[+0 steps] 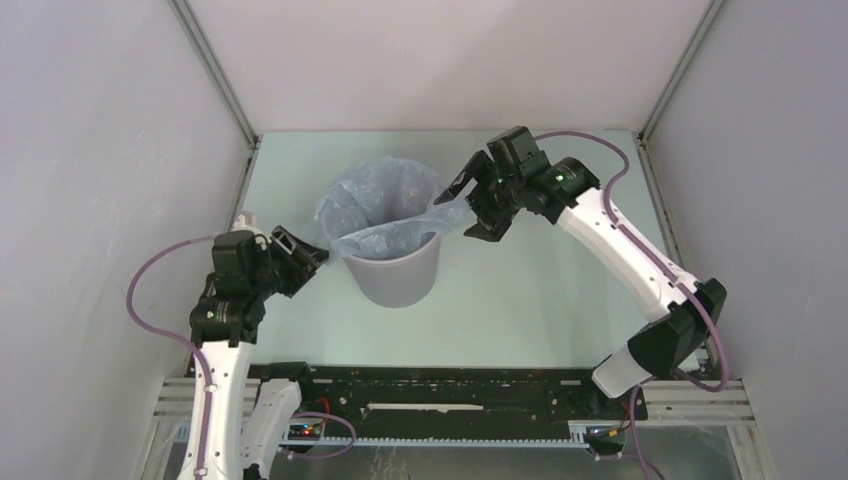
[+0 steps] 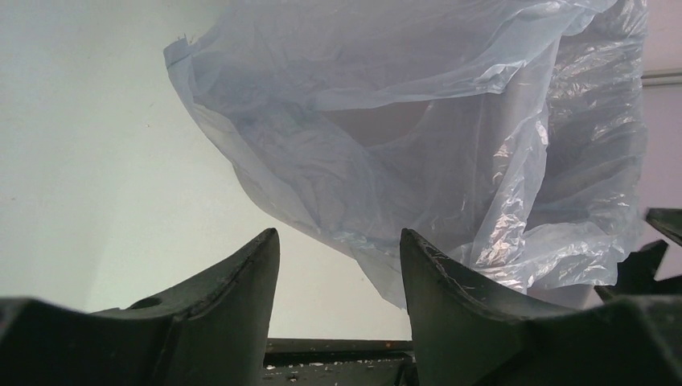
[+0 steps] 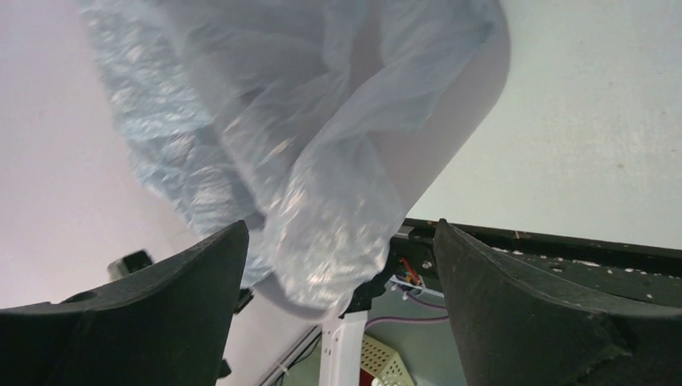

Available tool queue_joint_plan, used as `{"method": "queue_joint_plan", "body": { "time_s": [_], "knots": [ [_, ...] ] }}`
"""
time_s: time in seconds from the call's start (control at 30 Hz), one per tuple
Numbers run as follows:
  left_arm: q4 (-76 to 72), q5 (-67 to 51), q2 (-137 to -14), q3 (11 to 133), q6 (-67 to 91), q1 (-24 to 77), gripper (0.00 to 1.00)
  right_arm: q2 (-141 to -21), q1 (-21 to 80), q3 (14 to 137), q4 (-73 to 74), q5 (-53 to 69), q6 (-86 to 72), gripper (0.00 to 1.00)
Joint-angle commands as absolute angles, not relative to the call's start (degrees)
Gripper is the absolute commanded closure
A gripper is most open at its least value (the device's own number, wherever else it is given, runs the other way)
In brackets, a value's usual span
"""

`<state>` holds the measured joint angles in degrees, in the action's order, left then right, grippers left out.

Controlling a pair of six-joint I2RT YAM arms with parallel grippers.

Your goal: Put the trash bags into the trash bin

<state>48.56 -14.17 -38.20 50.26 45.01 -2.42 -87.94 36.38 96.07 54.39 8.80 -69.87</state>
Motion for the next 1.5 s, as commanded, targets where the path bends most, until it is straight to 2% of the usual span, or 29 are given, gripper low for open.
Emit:
{"method": "queue_joint_plan", "body": {
  "time_s": [0.0, 0.27, 0.37, 0.53, 0.6, 1.0, 1.07, 1.2, 1.33, 1.47],
  "knots": [
    [46.8, -14.8, -37.7, 49.4, 45.0, -2.5, 0.38, -91.0, 36.7, 98.7, 57.8, 7.4, -71.3, 0.07],
    [46.7, -14.4, -38.6, 49.9, 44.6, -2.4, 0.38, -86.9, 37.7, 95.7, 59.4, 8.1, -70.9, 0.27],
    [46.6, -14.3, -39.0, 50.2, 44.4, -2.5, 0.38, -84.4, 37.7, 92.5, 58.6, 8.6, -70.8, 0.39],
    [46.5, -14.3, -39.6, 50.5, 44.4, -2.5, 0.37, -83.1, 37.6, 90.7, 58.4, 8.6, -70.7, 0.41],
    [46.5, -14.2, -39.7, 50.7, 44.3, -2.4, 0.37, -83.1, 37.5, 90.4, 58.2, 9.2, -70.6, 0.45],
    [47.3, -14.2, -38.9, 51.2, 44.3, -2.5, 0.37, -83.5, 38.1, 86.9, 53.1, 11.4, -70.8, 0.88],
    [48.3, -14.1, -38.4, 51.3, 44.3, -2.5, 0.37, -83.1, 38.1, 85.4, 51.4, 12.0, -69.8, 1.0],
    [50.5, -13.7, -36.7, 51.8, 43.9, -2.5, 0.4, -82.1, 38.2, 81.6, 46.5, 16.0, -65.4, 1.0],
    [53.5, -13.5, -35.5, 52.9, 42.7, -2.8, 0.54, -80.0, 37.2, 78.3, 41.1, 19.7, -57.9, 1.0],
    [56.9, -12.6, -34.2, 56.1, 41.3, -3.0, 0.57, -78.1, 36.5, 76.0, 35.9, 21.5, -48.2, 1.0]
  ]
}}
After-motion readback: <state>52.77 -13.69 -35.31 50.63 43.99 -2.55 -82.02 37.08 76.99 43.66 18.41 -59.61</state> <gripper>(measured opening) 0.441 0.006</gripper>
